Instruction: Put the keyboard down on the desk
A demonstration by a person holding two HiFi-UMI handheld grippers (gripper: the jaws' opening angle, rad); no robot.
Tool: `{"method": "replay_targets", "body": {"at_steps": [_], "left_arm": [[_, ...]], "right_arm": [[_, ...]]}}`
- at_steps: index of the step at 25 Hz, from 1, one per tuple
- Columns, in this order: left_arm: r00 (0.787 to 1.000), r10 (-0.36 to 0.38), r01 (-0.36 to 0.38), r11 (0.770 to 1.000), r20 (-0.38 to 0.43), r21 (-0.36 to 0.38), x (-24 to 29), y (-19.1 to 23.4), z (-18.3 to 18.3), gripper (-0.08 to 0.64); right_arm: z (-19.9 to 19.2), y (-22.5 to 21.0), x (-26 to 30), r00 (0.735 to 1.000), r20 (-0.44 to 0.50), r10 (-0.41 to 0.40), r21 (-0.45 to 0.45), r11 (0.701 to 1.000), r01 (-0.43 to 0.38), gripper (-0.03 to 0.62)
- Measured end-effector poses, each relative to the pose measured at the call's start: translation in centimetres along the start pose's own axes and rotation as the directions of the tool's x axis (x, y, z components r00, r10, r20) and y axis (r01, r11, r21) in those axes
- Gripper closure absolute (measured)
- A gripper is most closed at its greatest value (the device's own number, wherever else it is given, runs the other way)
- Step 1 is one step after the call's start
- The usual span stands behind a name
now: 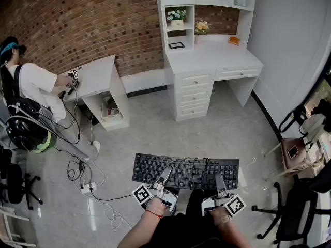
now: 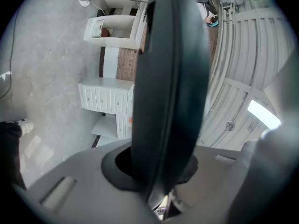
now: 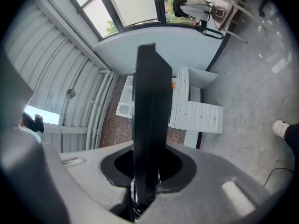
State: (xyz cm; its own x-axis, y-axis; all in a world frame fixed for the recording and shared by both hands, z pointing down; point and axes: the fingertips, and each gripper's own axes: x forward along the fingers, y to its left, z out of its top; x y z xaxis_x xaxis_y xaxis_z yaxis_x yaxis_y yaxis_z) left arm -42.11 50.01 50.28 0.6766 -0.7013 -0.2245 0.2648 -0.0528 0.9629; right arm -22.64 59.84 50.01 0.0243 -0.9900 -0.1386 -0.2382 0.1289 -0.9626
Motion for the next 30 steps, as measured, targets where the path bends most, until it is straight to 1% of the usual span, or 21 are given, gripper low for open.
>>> {"method": "replay_targets", "body": {"at_steps": [4,8,14,19,24,30], "left_arm": [[1.000,0.000,0.000,1.000,0.005,0.002,2.2,0.7,0.9,0.483],[1.000,-0.008,0.008,1.000,0.013,-0.006,5.8,1.9,1.4,0.483],[0.999,-0.041,0.041,0.999,0.014,0.002,14.3,2.7,2.6,0.483],[0.998,-0.060,0.060,0.998,0.012,0.009,22.1,3.2,3.0,0.483],[0.998,-0.053,0.053,0.999,0.015,0.011,28.0,4.6,3.4,0.483],[0.999,-0.045,0.045,0.999,0.023,0.008,33.7,5.9,3.3,0.483]], "right_arm": [[0.9,-0.8,2.3,1.000,0.000,-0.005,0.006,1.000,0.005,0.523],[2.9,-2.0,5.4,1.000,-0.008,0.004,0.010,1.000,-0.004,0.523],[7.7,-3.1,12.7,0.999,-0.029,0.033,0.001,0.999,-0.033,0.523],[12.8,-4.0,18.6,0.998,-0.036,0.055,-0.037,0.998,-0.056,0.523],[16.6,-5.6,23.3,0.998,-0.045,0.052,-0.025,0.998,-0.053,0.522],[20.5,-7.0,27.5,0.996,-0.059,0.065,0.004,0.998,-0.065,0.518]]}}
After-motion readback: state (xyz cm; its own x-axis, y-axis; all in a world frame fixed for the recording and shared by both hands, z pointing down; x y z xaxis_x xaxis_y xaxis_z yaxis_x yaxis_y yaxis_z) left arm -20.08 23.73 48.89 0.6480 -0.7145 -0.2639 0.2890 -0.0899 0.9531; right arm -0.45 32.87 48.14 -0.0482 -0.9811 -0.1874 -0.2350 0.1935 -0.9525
